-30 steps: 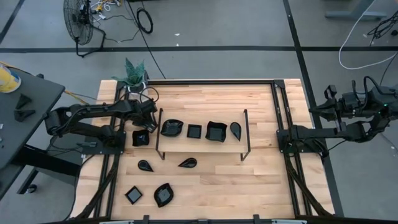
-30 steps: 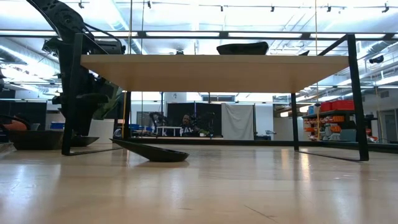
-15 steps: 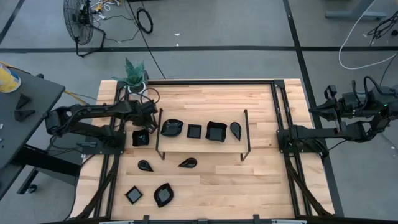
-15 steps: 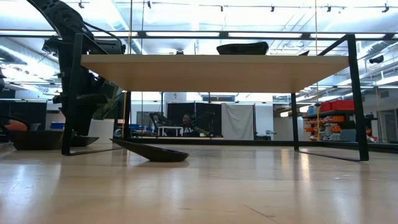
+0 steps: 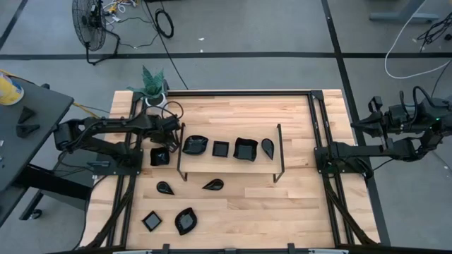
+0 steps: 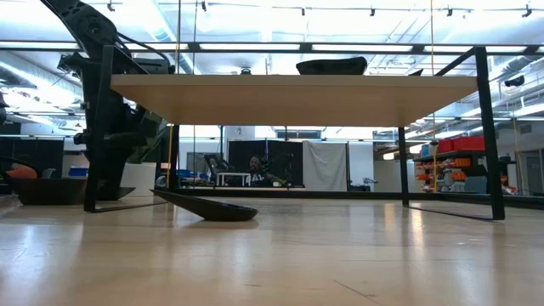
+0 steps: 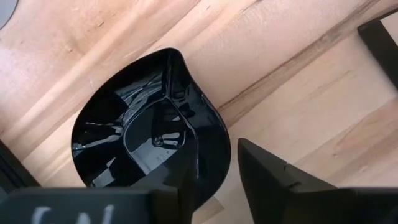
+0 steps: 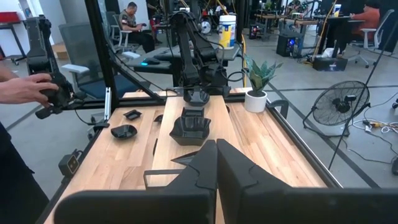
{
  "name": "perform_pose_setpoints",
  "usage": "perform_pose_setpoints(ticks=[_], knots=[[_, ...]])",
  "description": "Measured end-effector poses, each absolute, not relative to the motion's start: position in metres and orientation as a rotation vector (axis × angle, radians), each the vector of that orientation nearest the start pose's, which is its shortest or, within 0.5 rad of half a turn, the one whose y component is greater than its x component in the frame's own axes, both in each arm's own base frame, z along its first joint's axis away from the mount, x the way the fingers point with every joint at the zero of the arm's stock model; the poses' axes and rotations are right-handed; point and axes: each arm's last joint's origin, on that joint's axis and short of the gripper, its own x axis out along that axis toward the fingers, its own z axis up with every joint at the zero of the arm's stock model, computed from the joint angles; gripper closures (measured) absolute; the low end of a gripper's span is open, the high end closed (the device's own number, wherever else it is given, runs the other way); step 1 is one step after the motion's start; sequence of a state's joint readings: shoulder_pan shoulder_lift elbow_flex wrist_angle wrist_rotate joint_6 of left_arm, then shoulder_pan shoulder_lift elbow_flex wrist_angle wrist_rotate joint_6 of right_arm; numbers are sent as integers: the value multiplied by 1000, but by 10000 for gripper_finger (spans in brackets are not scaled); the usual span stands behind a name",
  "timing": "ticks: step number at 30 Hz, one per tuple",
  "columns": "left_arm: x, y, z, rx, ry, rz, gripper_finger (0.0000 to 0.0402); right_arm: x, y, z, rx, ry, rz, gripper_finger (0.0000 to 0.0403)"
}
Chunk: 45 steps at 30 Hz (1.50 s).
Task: Pick & Place Mini shaped plates
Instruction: Stack the leaf shaped plate on top of the leaf shaped plate on the shelf
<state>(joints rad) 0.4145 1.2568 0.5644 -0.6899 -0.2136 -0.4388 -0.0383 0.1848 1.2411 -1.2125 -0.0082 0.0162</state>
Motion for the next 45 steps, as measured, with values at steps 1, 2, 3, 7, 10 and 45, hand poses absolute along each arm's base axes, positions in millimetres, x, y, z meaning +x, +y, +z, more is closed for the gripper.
perform_pose_setpoints(ticks=[1, 2, 3, 7, 10, 45], knots=[[165, 79, 150, -494, 1263, 824, 293, -76, 3, 380, 20, 156, -31, 396], [165, 79, 150, -494, 1263, 824, 302, -76, 3, 380, 20, 156, -32, 396], [165, 79, 150, -495, 1263, 824, 311, -76, 3, 380, 20, 156, -31, 396], [165, 79, 150, -500, 1264, 818, 340, -76, 3, 380, 20, 156, -31, 396], [165, 79, 150, -503, 1264, 815, 356, -76, 3, 380, 20, 156, -31, 396], [171, 84, 177, -476, 1301, 838, 400, -76, 3, 380, 20, 156, -31, 396]])
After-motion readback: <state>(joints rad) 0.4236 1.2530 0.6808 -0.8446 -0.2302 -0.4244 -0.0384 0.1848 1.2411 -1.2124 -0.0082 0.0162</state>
